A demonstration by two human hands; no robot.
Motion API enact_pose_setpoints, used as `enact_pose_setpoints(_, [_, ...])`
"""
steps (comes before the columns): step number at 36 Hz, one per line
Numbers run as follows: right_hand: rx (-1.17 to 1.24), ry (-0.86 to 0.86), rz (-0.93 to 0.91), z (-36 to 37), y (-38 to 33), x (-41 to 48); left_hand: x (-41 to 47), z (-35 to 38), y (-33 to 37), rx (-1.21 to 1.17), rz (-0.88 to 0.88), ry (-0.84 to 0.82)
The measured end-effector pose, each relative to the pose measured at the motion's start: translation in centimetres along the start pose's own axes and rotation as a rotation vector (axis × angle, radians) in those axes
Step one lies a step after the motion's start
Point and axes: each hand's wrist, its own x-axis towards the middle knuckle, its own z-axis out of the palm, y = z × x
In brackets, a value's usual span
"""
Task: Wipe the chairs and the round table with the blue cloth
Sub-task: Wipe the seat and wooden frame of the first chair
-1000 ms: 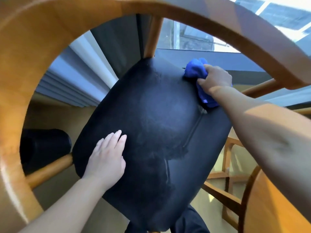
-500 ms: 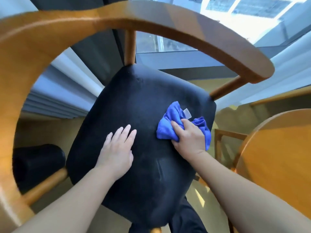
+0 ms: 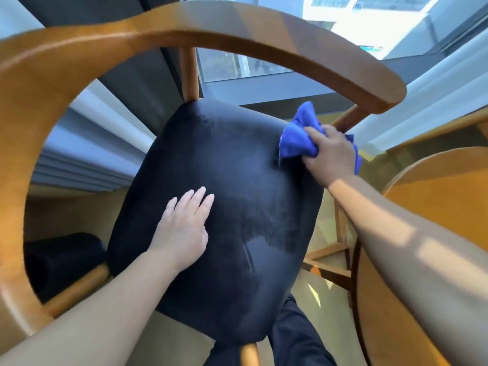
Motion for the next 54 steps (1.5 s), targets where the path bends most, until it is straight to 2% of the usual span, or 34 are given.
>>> enact_pose_setpoints(5, [-0.035,-0.250,0.119,2.2,1.5,2.0,0.1,0.2,0.7,-0.029,0.019,0.022])
enact_pose_setpoints(8, [0.043,-0.234,0.174,3.2,1.8,1.4,0.0,0.4,0.8,-0.014,0.035,0.000])
enact_pose_setpoints(13, [0.100,-0.222,0.163,3.0,1.9,1.6,0.1,0.6,0.6,-0.006,0.038,-0.008])
enact_pose_setpoints(22, [0.070,-0.213,0.160,3.4,0.6,-1.5,-0.2,-0.2,0.2,-0.011,0.046,0.004])
enact_pose_setpoints(29, [0.117,-0.198,0.188,4.3,-3.4,-12.3,-1.0,-1.5,0.0,0.000,0.080,0.007])
enact_pose_setpoints(33, [0.053,-0.188,0.019,5.9,-5.7,-23.5,-1.8,-3.2,-0.2,0.004,0.132,0.020])
enact_pose_setpoints(36, [0.022,-0.249,-0.073,5.8,-5.9,-27.2,-2.8,-4.8,-0.3,-0.003,0.163,0.071])
enact_pose_setpoints(40, [0.089,-0.271,-0.088,4.0,-5.4,-25.8,-5.1,-6.0,-0.2,0.007,0.198,0.098])
enact_pose_setpoints(43, [0.201,-0.339,-0.017,2.6,-5.0,-24.3,-7.0,-6.6,-0.2,0.000,0.204,0.119])
enact_pose_setpoints(46, [0.232,-0.296,0.033,1.3,-4.8,-22.4,-9.0,-7.2,0.0,-0.011,0.193,0.146])
enact_pose_setpoints(54, [0.065,-0.283,-0.200,0.5,-6.6,-14.5,-14.8,-7.4,0.7,-0.046,0.067,0.225])
